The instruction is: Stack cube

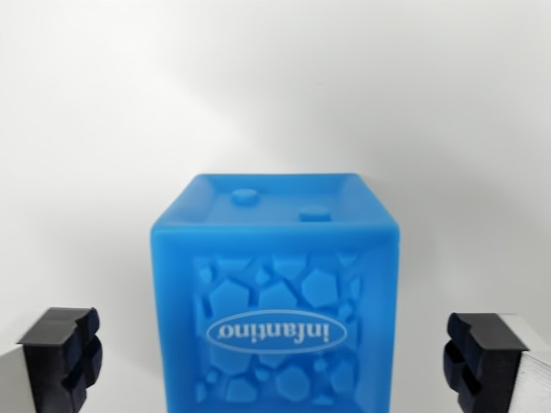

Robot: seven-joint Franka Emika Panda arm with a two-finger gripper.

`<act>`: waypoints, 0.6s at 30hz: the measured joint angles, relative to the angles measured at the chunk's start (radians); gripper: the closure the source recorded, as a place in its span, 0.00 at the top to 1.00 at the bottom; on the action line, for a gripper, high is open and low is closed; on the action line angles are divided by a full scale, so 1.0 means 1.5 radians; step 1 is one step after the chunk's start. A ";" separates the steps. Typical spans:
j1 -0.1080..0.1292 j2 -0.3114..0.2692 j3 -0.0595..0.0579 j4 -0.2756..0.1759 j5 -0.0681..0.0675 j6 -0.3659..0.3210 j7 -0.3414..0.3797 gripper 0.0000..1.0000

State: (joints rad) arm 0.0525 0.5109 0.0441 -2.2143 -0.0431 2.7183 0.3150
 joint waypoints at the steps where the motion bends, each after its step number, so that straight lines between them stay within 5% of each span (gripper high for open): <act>1: 0.000 0.002 0.000 0.001 0.000 0.002 0.000 1.00; 18: 0.006 0.047 -0.007 0.014 0.000 0.034 0.000 1.00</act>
State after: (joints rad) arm 0.0622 0.5820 0.0337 -2.1932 -0.0431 2.7687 0.3150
